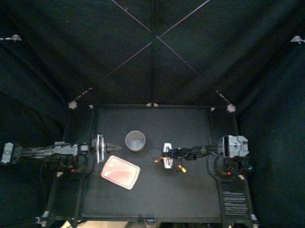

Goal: Pick the tangerine then place it on the pink plate
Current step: Place tangerine on the pink plate

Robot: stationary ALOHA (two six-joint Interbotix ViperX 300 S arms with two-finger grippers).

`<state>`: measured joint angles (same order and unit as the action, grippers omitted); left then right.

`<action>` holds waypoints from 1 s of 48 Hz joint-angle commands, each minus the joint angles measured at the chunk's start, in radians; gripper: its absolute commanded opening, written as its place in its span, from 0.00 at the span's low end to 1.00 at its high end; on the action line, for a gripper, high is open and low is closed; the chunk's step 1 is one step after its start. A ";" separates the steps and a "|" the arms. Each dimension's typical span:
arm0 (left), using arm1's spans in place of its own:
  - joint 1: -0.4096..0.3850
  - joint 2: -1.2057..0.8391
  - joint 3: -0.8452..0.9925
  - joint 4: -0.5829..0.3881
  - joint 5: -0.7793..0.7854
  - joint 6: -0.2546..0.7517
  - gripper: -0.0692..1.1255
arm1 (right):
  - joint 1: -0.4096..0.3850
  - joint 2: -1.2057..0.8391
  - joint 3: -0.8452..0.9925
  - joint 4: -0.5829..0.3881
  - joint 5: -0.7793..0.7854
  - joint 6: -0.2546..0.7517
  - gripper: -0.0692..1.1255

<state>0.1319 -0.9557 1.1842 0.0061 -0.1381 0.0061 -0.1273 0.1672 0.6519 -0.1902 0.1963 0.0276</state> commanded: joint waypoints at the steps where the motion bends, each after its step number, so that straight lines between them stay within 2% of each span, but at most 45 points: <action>1: -0.002 0.003 -0.011 0.000 -0.011 -0.002 0.11 | 0.000 -0.025 -0.012 0.012 0.005 0.002 0.63; 11: 0.000 0.005 -0.003 0.000 -0.011 -0.002 0.11 | 0.025 -0.069 -0.025 0.037 0.006 0.009 0.63; 29: 0.008 0.003 -0.002 0.002 -0.021 0.000 0.11 | 0.135 -0.095 -0.166 0.115 -0.018 0.008 0.63; 48: 0.026 0.005 0.006 0.005 -0.028 0.002 0.11 | 0.196 0.144 -0.449 0.137 -0.130 0.011 0.63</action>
<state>0.1519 -0.9557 1.2026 0.0077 -0.1549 0.0061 0.0629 0.2945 0.2761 -0.0644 0.0828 0.0353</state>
